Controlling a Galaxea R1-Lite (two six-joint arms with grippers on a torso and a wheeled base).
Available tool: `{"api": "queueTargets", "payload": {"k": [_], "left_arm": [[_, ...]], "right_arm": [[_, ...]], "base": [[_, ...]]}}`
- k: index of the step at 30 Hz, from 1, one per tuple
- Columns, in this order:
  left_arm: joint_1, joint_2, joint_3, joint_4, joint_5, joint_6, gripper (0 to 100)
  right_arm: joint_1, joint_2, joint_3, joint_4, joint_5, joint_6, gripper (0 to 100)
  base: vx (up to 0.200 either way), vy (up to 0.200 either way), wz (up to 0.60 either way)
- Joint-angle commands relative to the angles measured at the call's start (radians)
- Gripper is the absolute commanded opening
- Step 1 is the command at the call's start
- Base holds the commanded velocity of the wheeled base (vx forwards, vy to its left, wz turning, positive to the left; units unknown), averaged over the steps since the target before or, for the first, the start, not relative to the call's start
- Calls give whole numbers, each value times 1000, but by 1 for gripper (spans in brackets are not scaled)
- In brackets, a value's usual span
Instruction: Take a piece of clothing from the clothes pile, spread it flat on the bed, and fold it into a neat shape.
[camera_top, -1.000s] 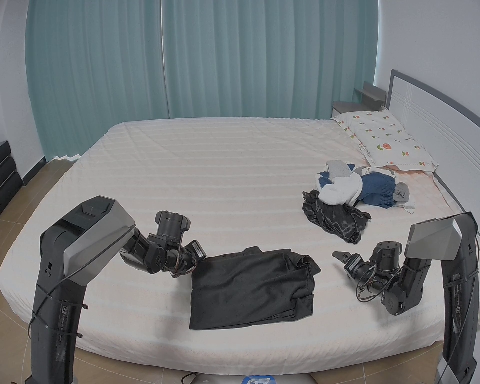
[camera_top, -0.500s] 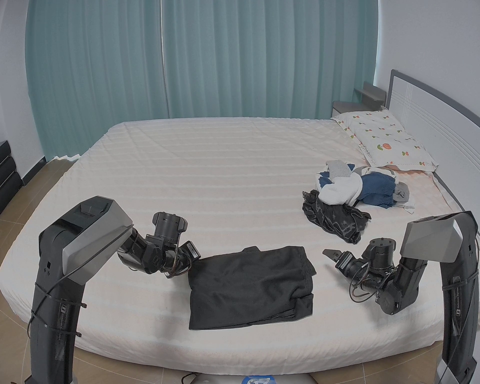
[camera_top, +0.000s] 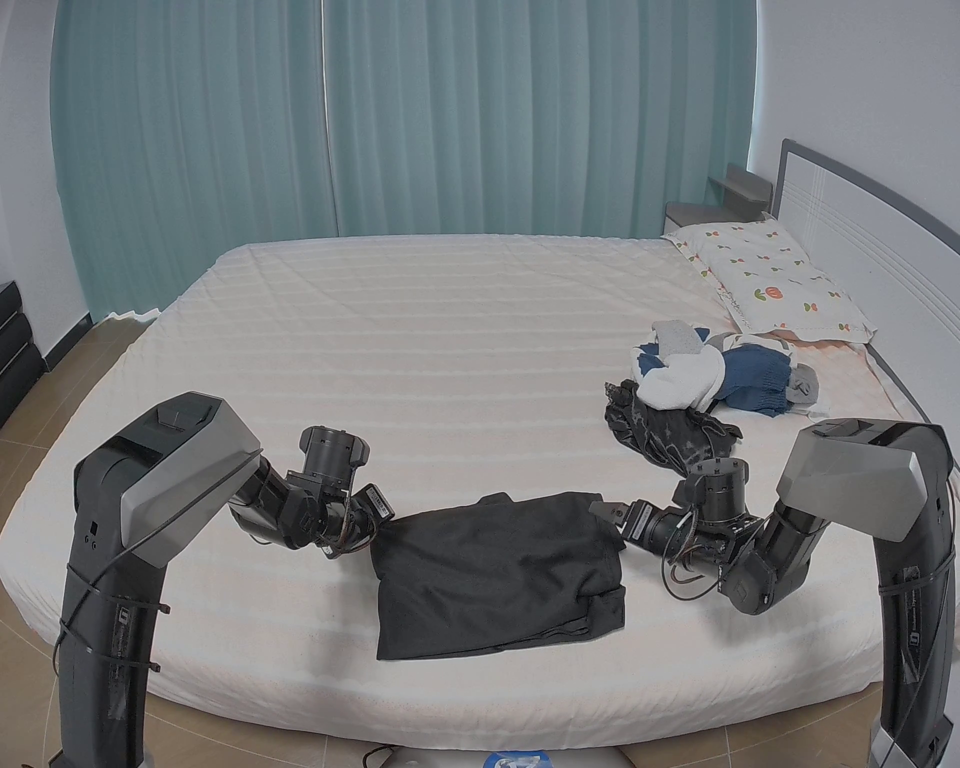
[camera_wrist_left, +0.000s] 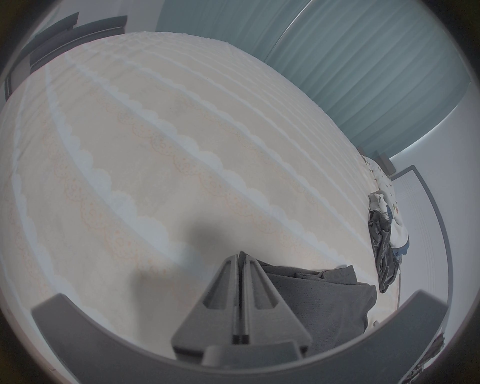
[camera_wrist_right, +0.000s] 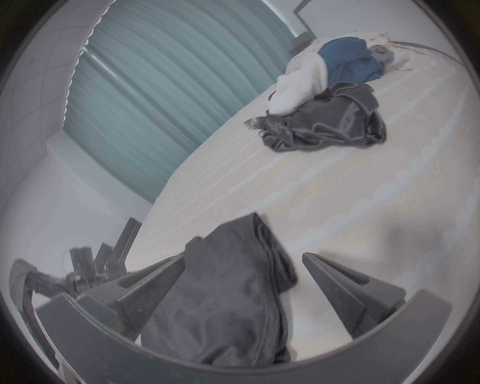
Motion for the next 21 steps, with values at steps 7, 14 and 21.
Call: {"api": "queueTargets", "payload": {"k": [7, 14, 21], "left_arm": [[5, 1, 1, -3, 4, -1, 0], [6, 3, -2, -1, 4, -3, 0], [5, 4, -2, -1, 4, -3, 0]], "right_arm": [[28, -71, 153, -9, 116, -28, 100], [29, -70, 229, -62, 182, -54, 100], [29, -51, 230, -76, 214, -49, 100]], "base": [[0, 0, 0], [0, 0, 0], [0, 0, 0]]}}
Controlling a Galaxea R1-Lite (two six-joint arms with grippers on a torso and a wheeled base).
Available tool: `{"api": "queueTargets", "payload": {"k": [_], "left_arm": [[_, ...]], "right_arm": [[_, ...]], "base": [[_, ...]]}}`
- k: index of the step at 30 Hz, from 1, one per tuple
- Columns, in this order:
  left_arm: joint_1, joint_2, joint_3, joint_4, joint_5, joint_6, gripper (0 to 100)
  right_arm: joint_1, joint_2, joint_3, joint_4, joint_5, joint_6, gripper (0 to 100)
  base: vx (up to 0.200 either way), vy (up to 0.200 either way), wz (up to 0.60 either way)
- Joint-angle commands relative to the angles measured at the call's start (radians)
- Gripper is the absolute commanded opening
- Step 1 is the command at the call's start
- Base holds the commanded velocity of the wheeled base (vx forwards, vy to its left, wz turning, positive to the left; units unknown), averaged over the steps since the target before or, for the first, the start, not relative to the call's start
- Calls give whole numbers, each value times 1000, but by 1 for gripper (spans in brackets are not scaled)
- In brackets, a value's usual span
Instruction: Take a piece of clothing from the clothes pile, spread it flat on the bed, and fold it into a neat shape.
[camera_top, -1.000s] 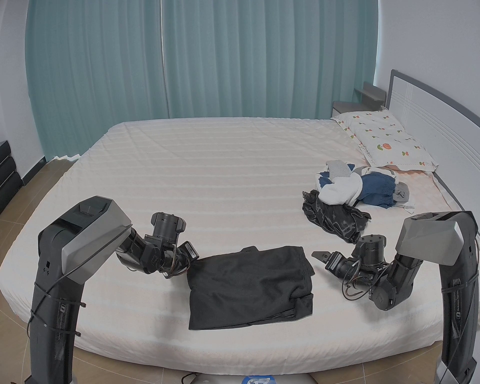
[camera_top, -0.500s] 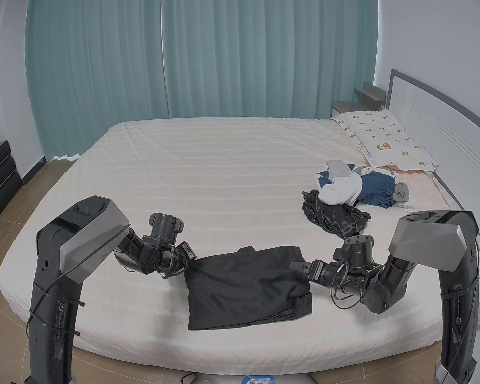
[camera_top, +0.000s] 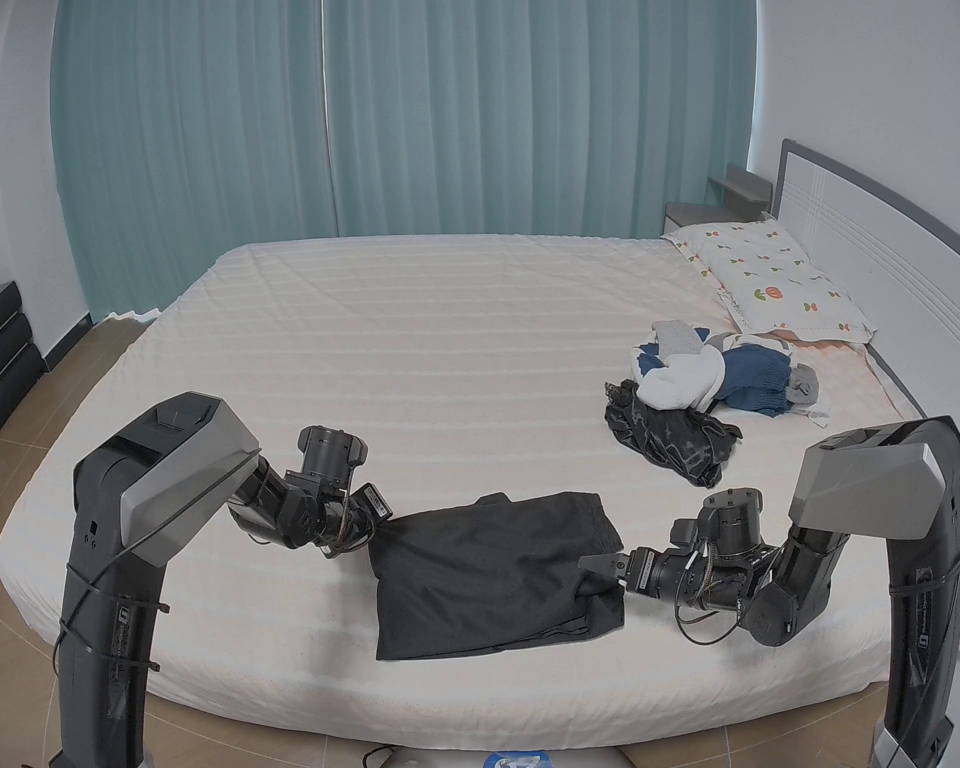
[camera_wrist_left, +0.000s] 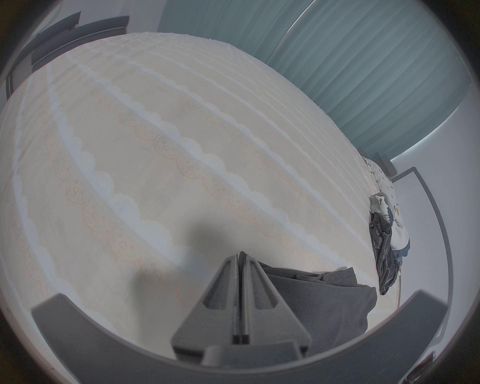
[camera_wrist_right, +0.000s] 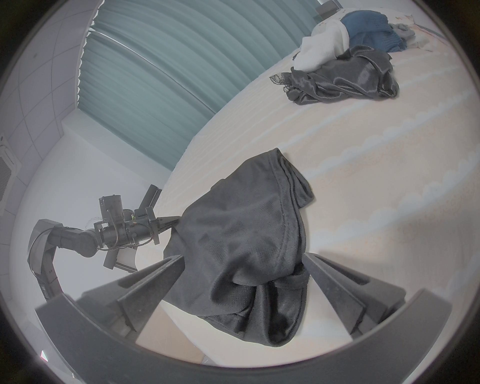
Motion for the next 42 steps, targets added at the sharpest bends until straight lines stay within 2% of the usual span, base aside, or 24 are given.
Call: {"api": "queueTargets", "payload": {"k": [1, 12, 13, 31, 42], "left_arm": [[0, 3, -2, 0, 0, 0, 0], [0, 3, -2, 0, 0, 0, 0], [0, 3, -4, 0, 0, 1, 0], [1, 6, -4, 0, 0, 0, 0], [1, 9, -7, 0, 0, 1, 0]], "right_arm": [[-2, 10, 6, 1, 3, 1, 100], [0, 33, -22, 12, 38, -1, 100], [0, 38, -29, 13, 40, -1, 0], [-22, 7, 6, -4, 41, 1, 0], [-71, -169, 66, 13, 47, 1, 0]], "base": [[0, 0, 0], [0, 0, 0], [0, 0, 0], [0, 0, 0], [0, 0, 0]]}}
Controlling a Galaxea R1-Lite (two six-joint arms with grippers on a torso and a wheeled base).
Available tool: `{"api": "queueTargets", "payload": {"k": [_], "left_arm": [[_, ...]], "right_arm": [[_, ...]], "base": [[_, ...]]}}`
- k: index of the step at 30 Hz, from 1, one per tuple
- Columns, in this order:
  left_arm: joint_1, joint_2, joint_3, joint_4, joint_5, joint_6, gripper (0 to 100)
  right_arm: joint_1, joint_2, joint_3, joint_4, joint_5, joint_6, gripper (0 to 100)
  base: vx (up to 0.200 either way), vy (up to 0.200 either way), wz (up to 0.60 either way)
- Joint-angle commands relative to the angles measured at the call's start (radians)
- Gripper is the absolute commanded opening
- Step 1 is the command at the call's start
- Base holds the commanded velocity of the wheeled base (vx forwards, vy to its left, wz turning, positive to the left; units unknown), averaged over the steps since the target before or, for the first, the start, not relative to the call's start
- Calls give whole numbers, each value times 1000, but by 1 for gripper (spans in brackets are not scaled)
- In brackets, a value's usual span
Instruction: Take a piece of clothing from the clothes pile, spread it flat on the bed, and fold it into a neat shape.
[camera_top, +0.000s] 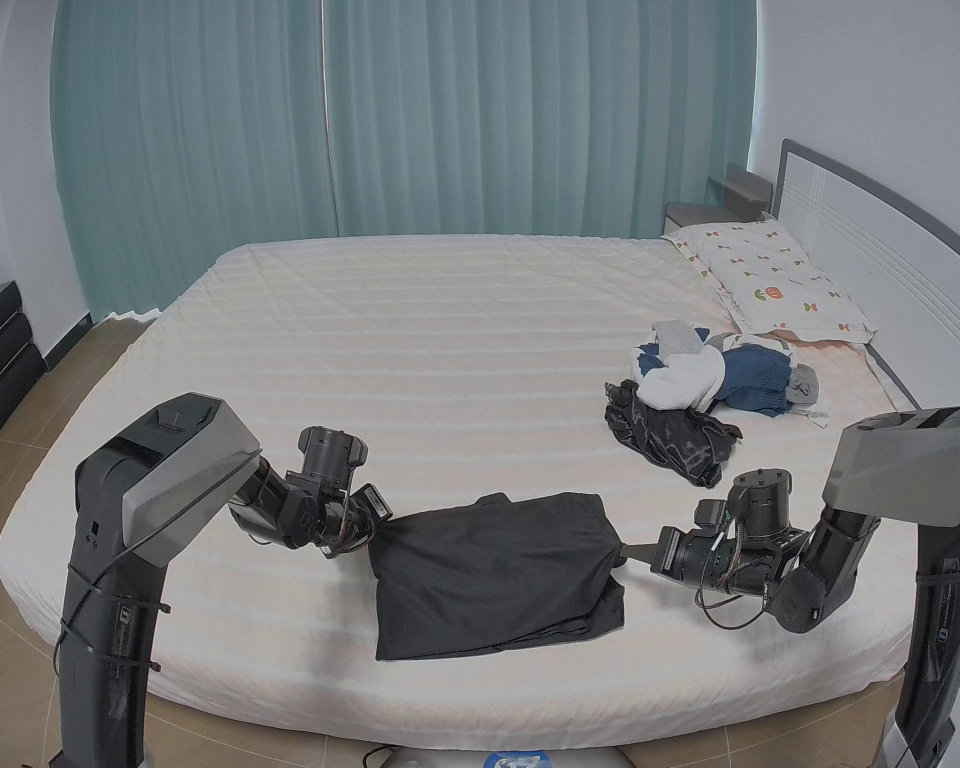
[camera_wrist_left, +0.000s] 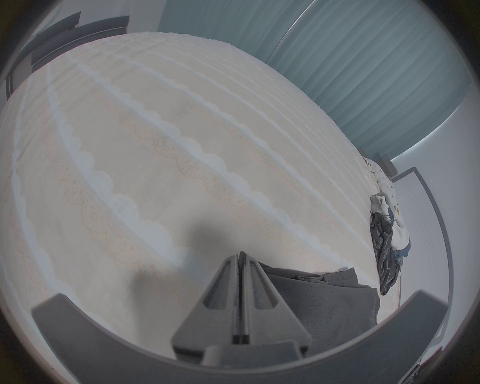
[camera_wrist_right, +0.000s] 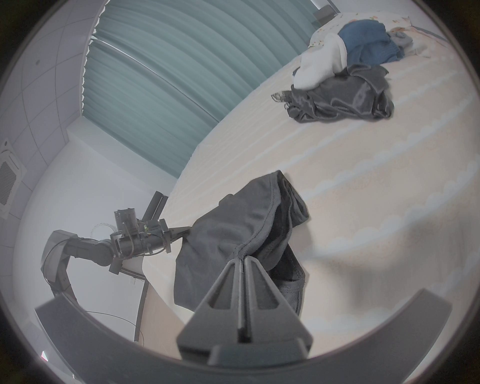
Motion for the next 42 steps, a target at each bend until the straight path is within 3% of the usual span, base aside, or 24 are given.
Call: {"api": "queueTargets", "payload": {"k": [1, 11, 15, 16, 19, 25, 29, 31, 36, 42], "left_arm": [[0, 3, -1, 0, 0, 0, 0], [0, 5, -1, 0, 0, 2, 0], [0, 5, -1, 1, 0, 2, 0], [0, 5, -3, 1, 0, 2, 0], [0, 5, -6, 3, 0, 2, 0], [0, 5, -6, 3, 0, 2, 0], [0, 2, -4, 3, 0, -2, 0], [0, 0, -4, 3, 0, -3, 0], [0, -4, -3, 3, 0, -26, 0], [0, -4, -3, 3, 0, -29, 0]], "right_arm": [[-20, -79, 26, 6, 4, -4, 0], [-35, -41, 56, 7, 26, -19, 0], [-40, -34, 95, 9, 27, -70, 0], [-41, -22, 104, 10, 27, -96, 100], [-44, 15, 99, 15, 26, -141, 100], [-61, 73, -19, 18, 14, -131, 100], [-52, 127, -148, 52, -51, -112, 100], [-38, 150, -254, 132, -92, -72, 100], [-9, 197, -432, 265, -108, 8, 100], [-2, 239, -586, 408, -100, 16, 100]], "base": [[0, 0, 0], [0, 0, 0], [0, 0, 0], [0, 0, 0], [0, 0, 0], [0, 0, 0], [0, 0, 0], [0, 0, 0], [0, 0, 0], [0, 0, 0]]}}
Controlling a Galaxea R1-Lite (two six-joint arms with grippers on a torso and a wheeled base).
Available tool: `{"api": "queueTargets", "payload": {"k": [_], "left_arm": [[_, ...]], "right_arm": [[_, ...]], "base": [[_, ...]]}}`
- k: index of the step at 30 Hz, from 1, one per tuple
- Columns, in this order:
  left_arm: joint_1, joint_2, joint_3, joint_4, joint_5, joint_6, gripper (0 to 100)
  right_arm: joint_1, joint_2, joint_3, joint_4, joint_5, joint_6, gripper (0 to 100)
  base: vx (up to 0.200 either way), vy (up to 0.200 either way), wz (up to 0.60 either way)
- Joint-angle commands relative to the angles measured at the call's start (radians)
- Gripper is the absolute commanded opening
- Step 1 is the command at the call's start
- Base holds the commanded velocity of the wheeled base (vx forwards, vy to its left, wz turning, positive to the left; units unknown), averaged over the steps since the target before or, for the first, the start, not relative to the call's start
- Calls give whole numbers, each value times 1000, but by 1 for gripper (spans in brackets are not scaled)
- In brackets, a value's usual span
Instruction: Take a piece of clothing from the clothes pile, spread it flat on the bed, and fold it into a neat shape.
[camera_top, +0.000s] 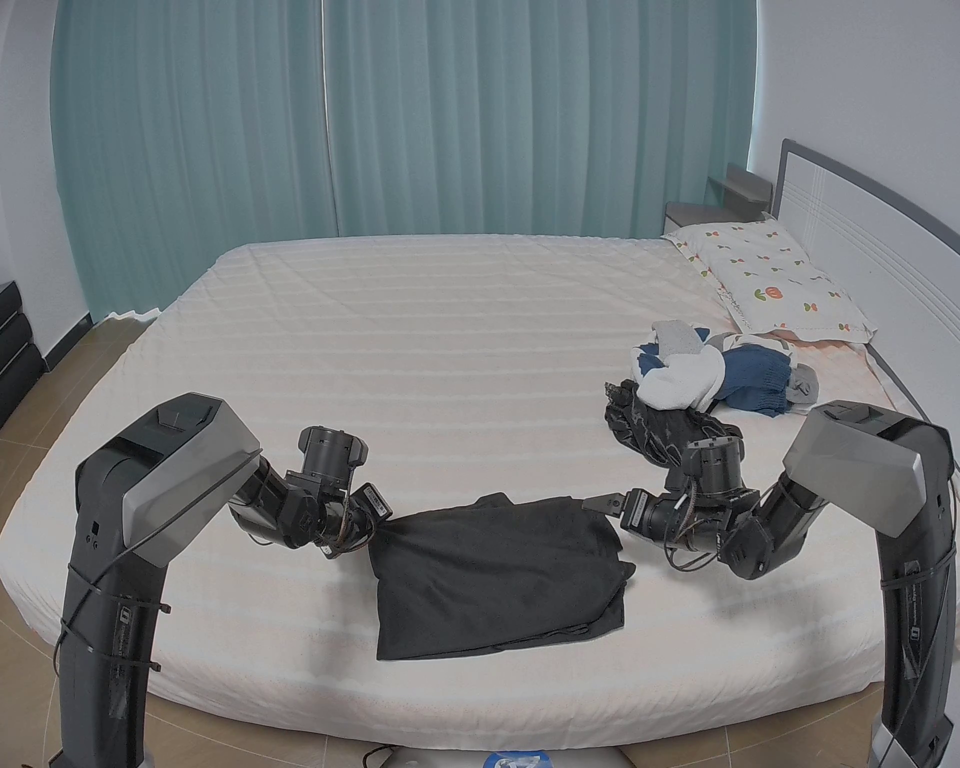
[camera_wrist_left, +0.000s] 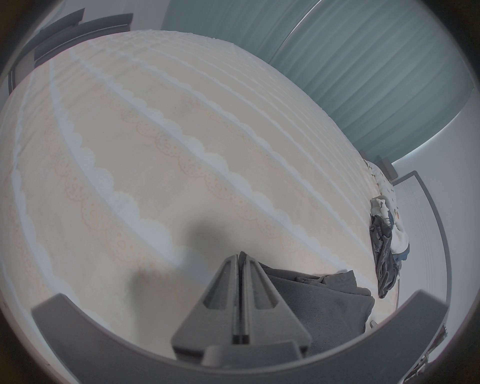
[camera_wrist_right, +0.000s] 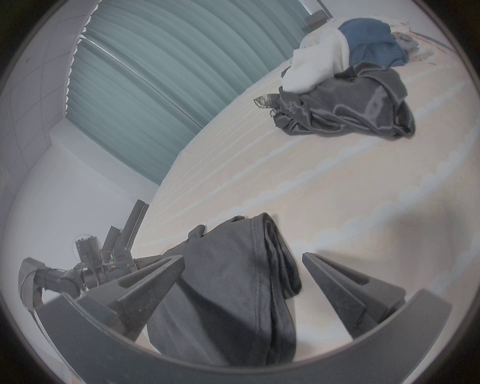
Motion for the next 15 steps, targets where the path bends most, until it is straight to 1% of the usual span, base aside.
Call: {"api": "queueTargets", "payload": {"k": [1, 4, 9, 10, 15], "left_arm": [[0, -7, 1, -1, 0, -7, 0], [2, -7, 2, -1, -1, -8, 0], [2, -7, 1, -1, -1, -8, 0], [2, -6, 1, -1, 0, -8, 0], [2, -6, 1, -1, 0, -8, 0]], "right_arm": [[18, 90, -183, 115, -9, 24, 100], [18, 110, -245, 164, -9, 37, 100], [20, 134, -301, 188, -12, 64, 100], [20, 138, -311, 199, -12, 67, 0], [21, 150, -337, 222, -21, 73, 0]], "base": [[0, 0, 0], [0, 0, 0], [0, 0, 0], [0, 0, 0], [0, 0, 0]]}}
